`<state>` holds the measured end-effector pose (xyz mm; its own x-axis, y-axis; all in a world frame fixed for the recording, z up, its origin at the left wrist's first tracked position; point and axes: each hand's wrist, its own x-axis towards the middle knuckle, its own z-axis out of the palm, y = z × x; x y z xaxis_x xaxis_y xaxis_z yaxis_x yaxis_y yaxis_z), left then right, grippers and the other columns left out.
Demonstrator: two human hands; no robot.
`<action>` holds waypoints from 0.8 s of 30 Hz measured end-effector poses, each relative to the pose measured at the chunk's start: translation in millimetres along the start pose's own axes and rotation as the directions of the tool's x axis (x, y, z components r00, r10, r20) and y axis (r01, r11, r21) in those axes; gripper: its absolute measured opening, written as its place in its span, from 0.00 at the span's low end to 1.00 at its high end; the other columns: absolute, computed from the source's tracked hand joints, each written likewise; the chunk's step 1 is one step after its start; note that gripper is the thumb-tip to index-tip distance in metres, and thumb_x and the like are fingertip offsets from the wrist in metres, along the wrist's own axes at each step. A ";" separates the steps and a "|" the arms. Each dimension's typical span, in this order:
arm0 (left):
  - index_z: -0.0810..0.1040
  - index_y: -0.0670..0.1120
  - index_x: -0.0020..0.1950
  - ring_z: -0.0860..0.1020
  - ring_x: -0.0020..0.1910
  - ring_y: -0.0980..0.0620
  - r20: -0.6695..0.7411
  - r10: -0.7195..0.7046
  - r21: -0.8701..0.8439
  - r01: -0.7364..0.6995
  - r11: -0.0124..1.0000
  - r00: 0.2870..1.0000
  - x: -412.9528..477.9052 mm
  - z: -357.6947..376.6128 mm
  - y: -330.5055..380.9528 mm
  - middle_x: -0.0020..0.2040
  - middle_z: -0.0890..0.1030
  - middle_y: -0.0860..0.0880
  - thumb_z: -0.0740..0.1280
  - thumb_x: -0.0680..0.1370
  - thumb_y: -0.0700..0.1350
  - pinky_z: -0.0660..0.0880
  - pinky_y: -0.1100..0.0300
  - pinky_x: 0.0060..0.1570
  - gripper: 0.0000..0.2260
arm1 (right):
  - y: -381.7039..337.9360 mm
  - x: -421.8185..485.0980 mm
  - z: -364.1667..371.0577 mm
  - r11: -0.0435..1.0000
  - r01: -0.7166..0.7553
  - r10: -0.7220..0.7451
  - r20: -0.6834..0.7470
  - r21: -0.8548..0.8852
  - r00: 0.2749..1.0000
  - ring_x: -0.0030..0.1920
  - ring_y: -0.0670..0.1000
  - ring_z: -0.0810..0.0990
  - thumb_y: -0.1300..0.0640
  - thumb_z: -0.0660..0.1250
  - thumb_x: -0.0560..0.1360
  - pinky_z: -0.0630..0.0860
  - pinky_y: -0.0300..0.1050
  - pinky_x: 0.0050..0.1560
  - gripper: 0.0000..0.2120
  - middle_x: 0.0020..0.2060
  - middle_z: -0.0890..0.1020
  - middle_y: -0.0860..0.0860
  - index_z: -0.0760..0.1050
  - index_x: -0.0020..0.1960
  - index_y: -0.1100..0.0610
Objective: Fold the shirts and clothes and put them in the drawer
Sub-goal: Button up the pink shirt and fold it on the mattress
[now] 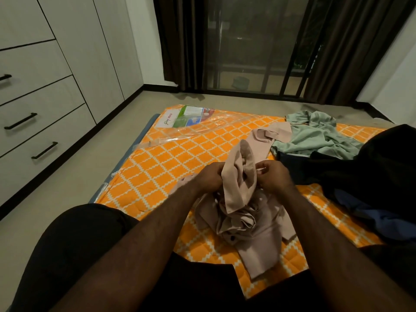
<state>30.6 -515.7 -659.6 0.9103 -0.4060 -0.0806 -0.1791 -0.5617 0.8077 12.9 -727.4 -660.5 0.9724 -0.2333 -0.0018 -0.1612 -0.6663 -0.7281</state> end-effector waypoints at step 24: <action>0.82 0.52 0.55 0.81 0.47 0.52 -0.148 0.180 -0.074 -0.192 0.979 0.973 3.4 0.6 1.1 0.49 0.84 0.53 0.71 0.72 0.52 0.75 0.55 0.46 0.13 | -13.5 -16.5 3.6 0.910 0.403 -0.412 -0.110 -0.093 0.905 0.40 0.47 0.78 0.56 0.71 0.76 0.69 0.38 0.37 0.05 0.39 0.83 0.46 0.85 0.50 0.53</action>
<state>33.3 -518.1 -659.3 0.9081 -0.3897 0.1534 -0.3230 -0.4185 0.8488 -0.4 -712.0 -653.1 0.9276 -0.0142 0.3733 0.2296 -0.7667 -0.5996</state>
